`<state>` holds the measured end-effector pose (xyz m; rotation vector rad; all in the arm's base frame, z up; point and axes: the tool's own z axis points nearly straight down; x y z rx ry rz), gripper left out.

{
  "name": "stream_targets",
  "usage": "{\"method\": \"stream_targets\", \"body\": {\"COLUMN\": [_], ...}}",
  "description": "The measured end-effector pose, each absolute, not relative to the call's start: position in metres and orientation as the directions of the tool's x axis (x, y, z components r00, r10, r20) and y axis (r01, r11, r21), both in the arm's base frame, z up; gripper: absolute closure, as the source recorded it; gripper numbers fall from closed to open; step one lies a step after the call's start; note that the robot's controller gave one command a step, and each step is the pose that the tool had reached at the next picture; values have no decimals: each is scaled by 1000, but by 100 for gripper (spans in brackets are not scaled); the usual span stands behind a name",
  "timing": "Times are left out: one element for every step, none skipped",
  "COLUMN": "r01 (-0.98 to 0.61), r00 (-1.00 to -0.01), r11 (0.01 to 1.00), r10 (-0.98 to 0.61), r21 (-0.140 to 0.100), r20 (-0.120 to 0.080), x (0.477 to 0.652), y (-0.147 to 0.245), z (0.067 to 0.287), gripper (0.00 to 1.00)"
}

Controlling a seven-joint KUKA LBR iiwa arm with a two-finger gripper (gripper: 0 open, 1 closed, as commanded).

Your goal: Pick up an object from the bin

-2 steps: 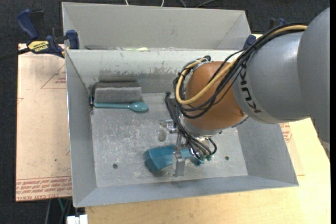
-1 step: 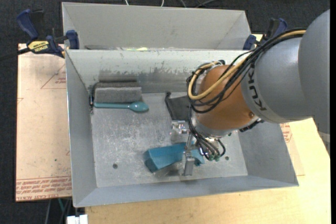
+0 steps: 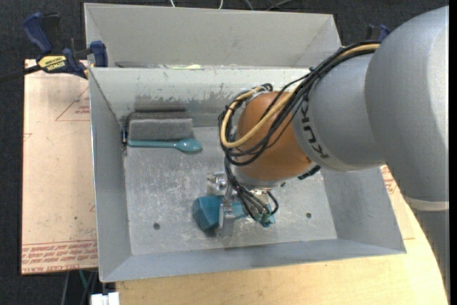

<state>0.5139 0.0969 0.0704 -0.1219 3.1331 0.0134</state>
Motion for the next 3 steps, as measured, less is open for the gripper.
{"method": "stream_targets", "body": {"r01": [-77,-66,-37], "r00": [-997,-998,-999], "r11": [997,998,999], "r10": [-77,-66,-37], "r21": [8,7,8], "r20": [-6,2,5], "x": [514,519,526], "y": [97,83,72], "z": [70,137,213], "gripper": [100,100,100]}}
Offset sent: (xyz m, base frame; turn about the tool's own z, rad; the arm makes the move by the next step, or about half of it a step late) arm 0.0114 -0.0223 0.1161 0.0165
